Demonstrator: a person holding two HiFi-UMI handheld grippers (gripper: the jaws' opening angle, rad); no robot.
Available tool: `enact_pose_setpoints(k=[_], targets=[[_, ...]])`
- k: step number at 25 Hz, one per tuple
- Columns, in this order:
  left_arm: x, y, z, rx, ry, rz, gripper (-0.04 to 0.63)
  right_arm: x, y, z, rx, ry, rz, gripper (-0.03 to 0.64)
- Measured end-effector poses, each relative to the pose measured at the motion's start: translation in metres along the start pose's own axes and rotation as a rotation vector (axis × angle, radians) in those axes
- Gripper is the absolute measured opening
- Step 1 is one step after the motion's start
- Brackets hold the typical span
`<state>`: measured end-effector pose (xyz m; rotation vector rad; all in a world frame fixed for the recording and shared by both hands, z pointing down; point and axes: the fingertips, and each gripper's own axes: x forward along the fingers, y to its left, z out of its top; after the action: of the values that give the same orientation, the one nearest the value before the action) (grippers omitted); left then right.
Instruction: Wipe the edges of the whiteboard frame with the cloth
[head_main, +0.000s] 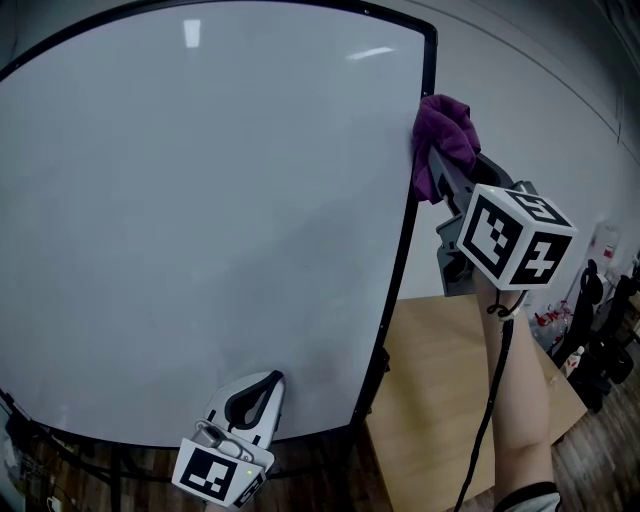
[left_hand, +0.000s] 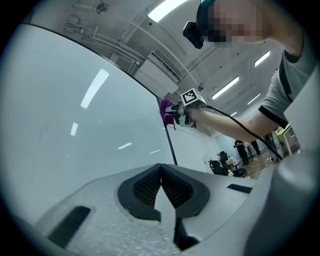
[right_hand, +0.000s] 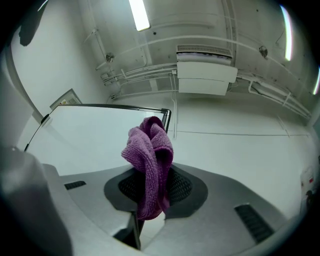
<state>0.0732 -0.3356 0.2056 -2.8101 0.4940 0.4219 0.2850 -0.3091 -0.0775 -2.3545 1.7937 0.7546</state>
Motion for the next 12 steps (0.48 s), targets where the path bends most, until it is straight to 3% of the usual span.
enact_pose_setpoints(k=[12], targets=[[-0.005, 0.008, -0.010, -0.018, -0.004, 0.029, 0.017, -0.001, 0.000, -0.012, -0.004, 0.005, -0.019, 0.080]])
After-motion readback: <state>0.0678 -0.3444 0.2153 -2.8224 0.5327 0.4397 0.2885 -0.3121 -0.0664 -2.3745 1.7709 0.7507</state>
